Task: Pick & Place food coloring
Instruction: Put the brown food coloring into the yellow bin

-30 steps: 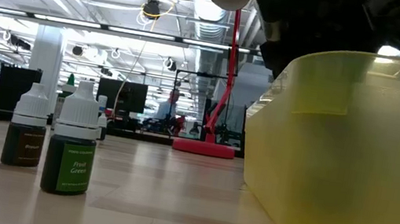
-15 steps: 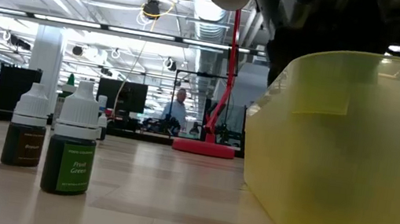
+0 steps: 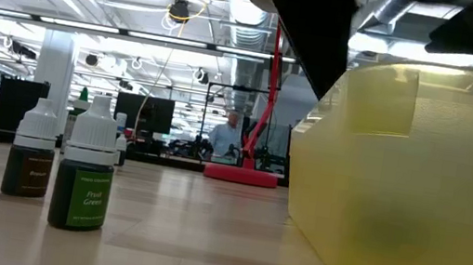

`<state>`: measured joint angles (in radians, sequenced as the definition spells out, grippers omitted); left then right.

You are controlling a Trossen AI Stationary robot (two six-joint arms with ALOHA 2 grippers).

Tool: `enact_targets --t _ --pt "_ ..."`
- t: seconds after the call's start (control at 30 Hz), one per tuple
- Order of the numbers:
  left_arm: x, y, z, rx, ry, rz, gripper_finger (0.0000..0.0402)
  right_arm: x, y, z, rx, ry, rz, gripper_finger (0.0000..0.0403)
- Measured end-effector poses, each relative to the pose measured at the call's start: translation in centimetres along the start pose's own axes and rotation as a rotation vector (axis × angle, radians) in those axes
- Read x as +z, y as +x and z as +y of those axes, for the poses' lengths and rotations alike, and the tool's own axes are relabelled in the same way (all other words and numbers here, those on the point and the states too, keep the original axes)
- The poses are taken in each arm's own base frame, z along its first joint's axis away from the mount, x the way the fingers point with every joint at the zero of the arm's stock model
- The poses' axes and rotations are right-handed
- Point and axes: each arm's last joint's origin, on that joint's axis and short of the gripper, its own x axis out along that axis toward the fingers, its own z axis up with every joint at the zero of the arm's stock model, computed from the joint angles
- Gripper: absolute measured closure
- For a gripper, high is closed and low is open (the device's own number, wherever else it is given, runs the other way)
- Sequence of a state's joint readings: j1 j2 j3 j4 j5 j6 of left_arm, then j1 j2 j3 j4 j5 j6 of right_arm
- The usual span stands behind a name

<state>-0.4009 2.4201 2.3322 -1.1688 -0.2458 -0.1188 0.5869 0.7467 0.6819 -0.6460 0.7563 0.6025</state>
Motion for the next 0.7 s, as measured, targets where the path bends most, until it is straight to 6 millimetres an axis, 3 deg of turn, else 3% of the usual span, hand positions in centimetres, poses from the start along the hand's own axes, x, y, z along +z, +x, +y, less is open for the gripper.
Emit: enact_targets --t 0.17,0.37,0.6,0.7 --pt "-1.9 -3.0 -1.0 0.116 -0.014 0.036 0.0266 0.0 0.0 0.0 0.0 0.0 0.0 0.0274" --pt "-6.1 -5.3 -2.3 0.168 -0.092 0.081 0.0266 0.0 0.0 0.0 0.0 0.0 0.0 0.0274" --pt "-11.8 -7.0 -4.2 0.028 -0.185 0.04 0.0266 0.0 0.0 0.0 0.0 0.0 0.0 0.0274" --pt "-13.7 -6.8 -5.3 -0.039 -0.18 -0.024 0.0266 0.0 0.0 0.0 0.0 0.0 0.0 0.0274"
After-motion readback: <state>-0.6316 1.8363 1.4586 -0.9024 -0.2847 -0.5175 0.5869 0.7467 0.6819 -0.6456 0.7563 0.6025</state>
